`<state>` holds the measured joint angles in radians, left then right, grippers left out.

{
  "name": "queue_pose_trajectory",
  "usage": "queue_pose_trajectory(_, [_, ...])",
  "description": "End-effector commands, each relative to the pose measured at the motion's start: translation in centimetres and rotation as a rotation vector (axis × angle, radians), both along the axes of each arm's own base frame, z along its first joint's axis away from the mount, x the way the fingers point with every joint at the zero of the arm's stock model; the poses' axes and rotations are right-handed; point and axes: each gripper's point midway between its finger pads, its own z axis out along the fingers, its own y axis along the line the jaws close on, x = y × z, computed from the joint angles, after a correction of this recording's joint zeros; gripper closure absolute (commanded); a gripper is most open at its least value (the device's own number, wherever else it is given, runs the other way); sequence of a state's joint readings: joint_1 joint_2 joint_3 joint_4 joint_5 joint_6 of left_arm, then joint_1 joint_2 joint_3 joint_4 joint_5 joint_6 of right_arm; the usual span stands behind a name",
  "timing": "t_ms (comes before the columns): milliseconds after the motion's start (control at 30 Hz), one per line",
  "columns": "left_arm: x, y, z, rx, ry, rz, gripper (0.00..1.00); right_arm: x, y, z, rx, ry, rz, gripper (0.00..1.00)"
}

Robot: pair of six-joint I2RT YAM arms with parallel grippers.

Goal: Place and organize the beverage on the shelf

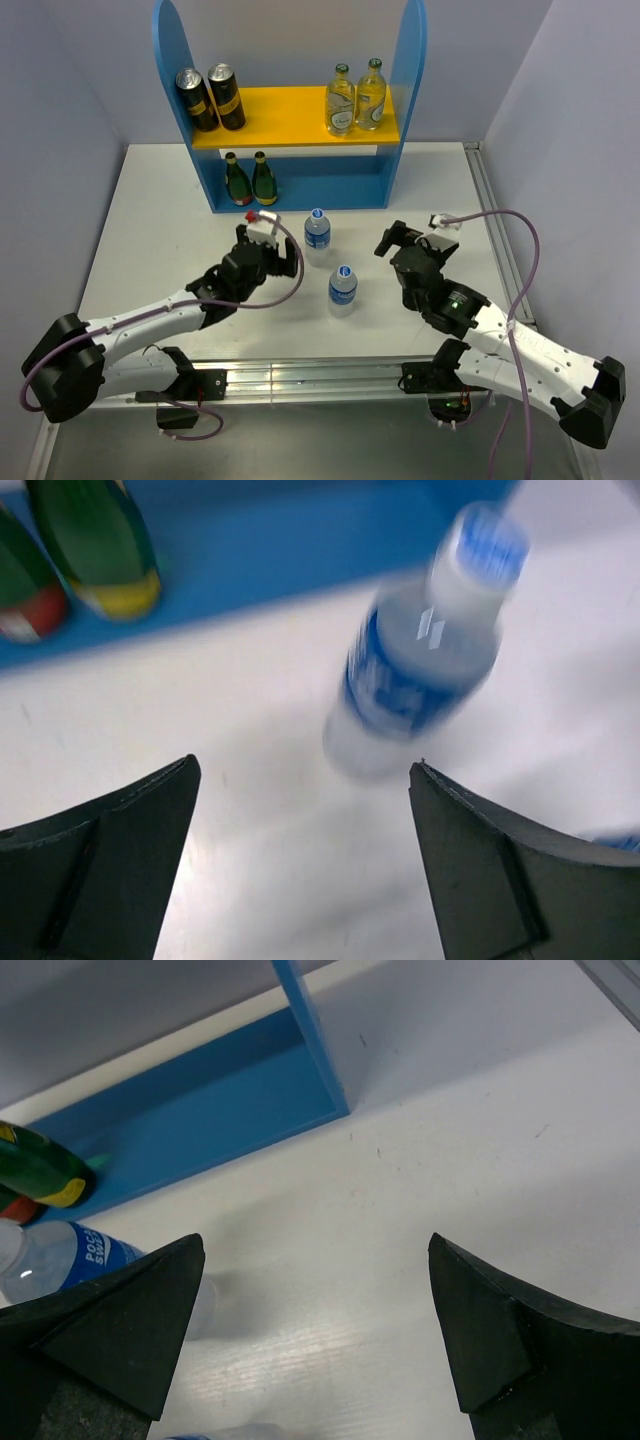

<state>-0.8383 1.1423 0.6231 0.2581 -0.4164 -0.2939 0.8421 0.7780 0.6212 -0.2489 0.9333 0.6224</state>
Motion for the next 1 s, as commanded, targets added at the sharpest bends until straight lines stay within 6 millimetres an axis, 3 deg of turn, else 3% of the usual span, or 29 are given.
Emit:
queue_pose_trajectory(0, [-1.9,-2.3,-1.0,-0.115,-0.003,-0.137,0.09,-0.3,-2.0,0.7,0.051,-0.054,-0.102,0.0])
queue_pose_trajectory(67, [-2.1,-2.4,-2.2,-0.112,0.008,-0.14,0.09,-0.4,-2.2,0.7,0.058,-0.063,-0.109,0.0])
queue_pose_trajectory(500, [0.7,-6.3,-4.0,-0.163,-0.013,-0.161,0.11,0.0,-1.9,0.3,0.035,-0.046,-0.113,0.0])
queue_pose_trajectory(533, [1.1,-6.7,-3.2,-0.191,-0.036,-0.16,0.11,0.0,-1.9,0.3,0.033,-0.046,-0.111,0.0])
queue_pose_trajectory(733, [2.7,-8.6,-3.9,-0.194,-0.048,-0.164,0.1,0.1,-1.8,0.3,0.031,-0.042,-0.106,0.0])
queue_pose_trajectory(867, [4.4,-9.2,-3.2,-0.209,-0.09,-0.119,0.12,0.1,-1.9,0.3,0.034,-0.045,-0.107,0.0])
queue_pose_trajectory(933, [5.1,-9.6,-3.6,-0.201,-0.091,-0.104,0.17,0.1,-1.9,0.3,0.037,-0.046,-0.107,0.0])
queue_pose_trajectory(967, [5.4,-9.8,-3.7,-0.2,-0.092,-0.098,0.36,0.1,-1.9,0.3,0.034,-0.044,-0.107,0.0])
